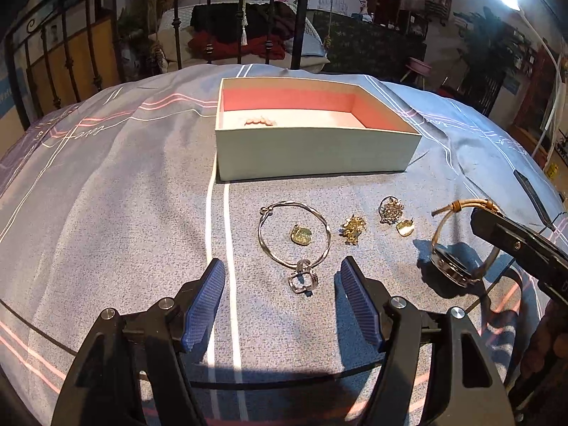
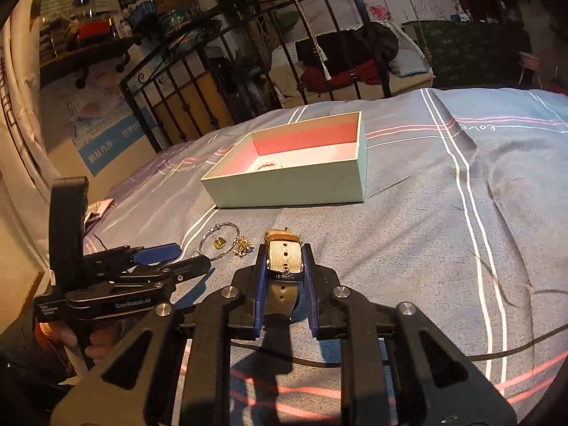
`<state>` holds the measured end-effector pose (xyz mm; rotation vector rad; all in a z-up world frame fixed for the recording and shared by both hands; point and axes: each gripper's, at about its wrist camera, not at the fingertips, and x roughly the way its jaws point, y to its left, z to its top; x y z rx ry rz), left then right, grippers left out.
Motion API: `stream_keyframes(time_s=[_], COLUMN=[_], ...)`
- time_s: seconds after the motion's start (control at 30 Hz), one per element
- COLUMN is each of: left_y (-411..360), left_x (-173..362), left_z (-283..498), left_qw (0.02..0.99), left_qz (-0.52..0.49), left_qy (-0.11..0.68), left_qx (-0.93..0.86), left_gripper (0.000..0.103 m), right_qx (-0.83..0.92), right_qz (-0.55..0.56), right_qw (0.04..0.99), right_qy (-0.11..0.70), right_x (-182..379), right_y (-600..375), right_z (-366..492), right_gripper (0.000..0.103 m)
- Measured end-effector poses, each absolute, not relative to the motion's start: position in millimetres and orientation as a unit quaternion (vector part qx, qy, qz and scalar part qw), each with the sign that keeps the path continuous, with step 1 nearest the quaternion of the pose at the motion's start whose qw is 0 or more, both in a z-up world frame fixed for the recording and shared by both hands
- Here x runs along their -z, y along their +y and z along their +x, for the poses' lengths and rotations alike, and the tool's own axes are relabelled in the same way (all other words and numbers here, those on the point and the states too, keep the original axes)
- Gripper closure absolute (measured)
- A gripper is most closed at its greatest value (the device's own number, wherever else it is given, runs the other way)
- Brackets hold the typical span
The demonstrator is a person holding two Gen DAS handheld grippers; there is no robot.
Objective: Organize jewelry
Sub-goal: 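Grasp the tan-strap watch with the right gripper while the left gripper moves to the silver bangle, then close the left gripper on the silver bangle and lift it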
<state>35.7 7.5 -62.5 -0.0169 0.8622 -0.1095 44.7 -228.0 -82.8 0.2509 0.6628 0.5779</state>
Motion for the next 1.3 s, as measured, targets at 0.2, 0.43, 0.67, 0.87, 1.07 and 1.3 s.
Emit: stream_keyframes(time_s=[0.2,0.43,0.67,0.87,1.07,1.3], left_y=[-0.3,-7.6,-6.6,-4.3,-5.6,-5.6], left_x=[63.3,66.4,63.0,49.5,37.4,25.1], left_z=[63.2,67.3,66.3,59.0,50.9,46.6], left_qw=[0.899,0.898,0.901,0.909,0.915,0.921], left_qz=[0.009,0.037,0.025,0.010,0.003,-0.007], left_qy=[0.435,0.435,0.429,0.412,0.398,0.383], left_qx=[0.047,0.056,0.054,0.061,0.066,0.072], left_gripper=[0.032,0.054,0.055,0.054,0.054,0.054], right_qx=[-0.277,-0.289,-0.287,-0.278,-0.270,-0.270], right_qz=[0.111,0.098,0.086,0.070,0.050,0.045], right_qw=[0.898,0.895,0.897,0.902,0.908,0.910], right_qy=[0.322,0.325,0.326,0.322,0.318,0.311], right_x=[82.0,84.0,82.6,76.3,70.2,62.6], right_y=[-226.7,-213.2,-208.0,-203.9,-200.1,-198.8], right_z=[43.9,42.7,42.5,42.4,39.7,36.7], right_gripper=[0.084,0.084,0.084,0.084,0.084,0.084])
